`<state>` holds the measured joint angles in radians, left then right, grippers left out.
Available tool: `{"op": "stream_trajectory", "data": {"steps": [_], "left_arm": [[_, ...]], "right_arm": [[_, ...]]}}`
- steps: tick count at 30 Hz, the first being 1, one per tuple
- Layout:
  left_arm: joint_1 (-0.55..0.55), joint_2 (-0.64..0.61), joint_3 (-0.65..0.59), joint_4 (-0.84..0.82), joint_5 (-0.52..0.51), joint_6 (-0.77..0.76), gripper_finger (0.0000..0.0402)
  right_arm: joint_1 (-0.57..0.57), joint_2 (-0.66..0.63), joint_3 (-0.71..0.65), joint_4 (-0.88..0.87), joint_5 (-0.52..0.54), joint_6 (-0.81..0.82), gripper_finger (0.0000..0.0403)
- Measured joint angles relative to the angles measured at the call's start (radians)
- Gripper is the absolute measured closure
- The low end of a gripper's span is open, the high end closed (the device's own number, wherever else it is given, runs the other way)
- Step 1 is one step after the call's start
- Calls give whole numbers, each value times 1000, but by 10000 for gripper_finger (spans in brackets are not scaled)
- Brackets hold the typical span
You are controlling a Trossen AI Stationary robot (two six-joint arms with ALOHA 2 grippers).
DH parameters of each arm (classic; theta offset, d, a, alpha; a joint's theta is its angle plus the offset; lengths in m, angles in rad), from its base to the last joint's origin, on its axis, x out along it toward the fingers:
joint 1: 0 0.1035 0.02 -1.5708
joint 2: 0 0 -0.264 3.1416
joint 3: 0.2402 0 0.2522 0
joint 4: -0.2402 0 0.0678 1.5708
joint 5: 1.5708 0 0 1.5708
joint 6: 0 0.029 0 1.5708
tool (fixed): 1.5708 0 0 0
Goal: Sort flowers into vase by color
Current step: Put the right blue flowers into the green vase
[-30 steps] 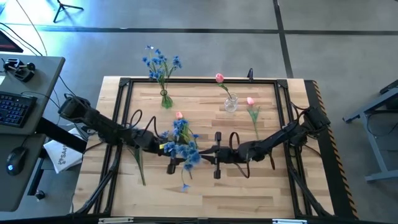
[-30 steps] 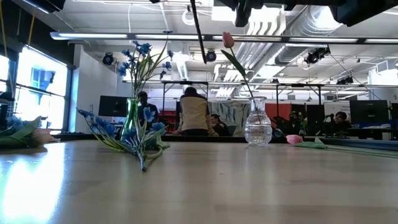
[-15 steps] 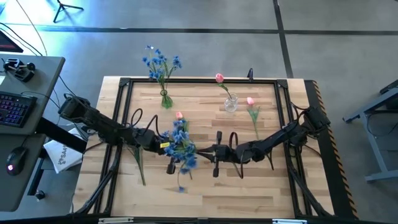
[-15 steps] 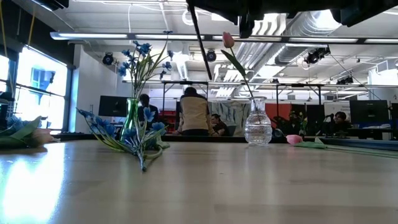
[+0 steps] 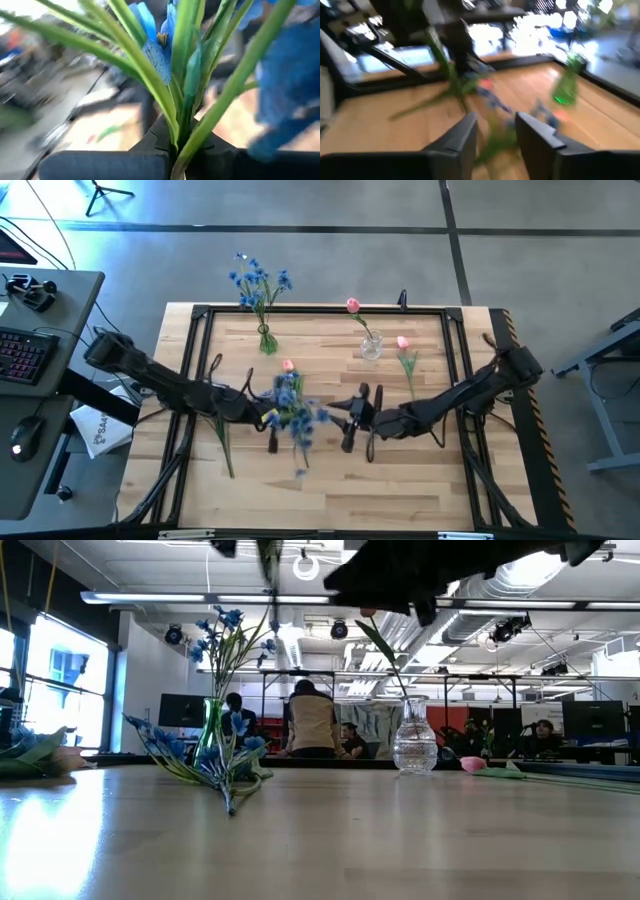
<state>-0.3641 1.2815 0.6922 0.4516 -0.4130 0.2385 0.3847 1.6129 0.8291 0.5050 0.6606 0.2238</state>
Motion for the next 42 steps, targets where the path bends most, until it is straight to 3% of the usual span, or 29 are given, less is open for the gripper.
{"op": "stream_trajectory", "data": {"steps": [4,9,12,15,20,28,35,42], "left_arm": [[0,-167,0,-285,-229,-65,398],[20,-380,0,-503,-509,-67,398],[63,-491,0,-538,-556,-10,398],[140,-577,0,-536,-476,51,398],[345,-668,0,-534,-223,81,398],[636,-653,-37,-453,43,55,398],[789,-601,-83,-378,69,26,398],[844,-543,-84,-376,116,7,398]], "right_arm": [[1,-33,0,-113,2,79,217],[0,-15,0,-120,2,90,204],[0,-2,0,-118,21,90,206],[0,5,0,-113,25,90,210],[1,5,0,-106,25,90,216],[1,5,0,-99,21,85,220],[3,5,0,-97,19,90,220],[4,5,0,-92,19,90,220]]}}
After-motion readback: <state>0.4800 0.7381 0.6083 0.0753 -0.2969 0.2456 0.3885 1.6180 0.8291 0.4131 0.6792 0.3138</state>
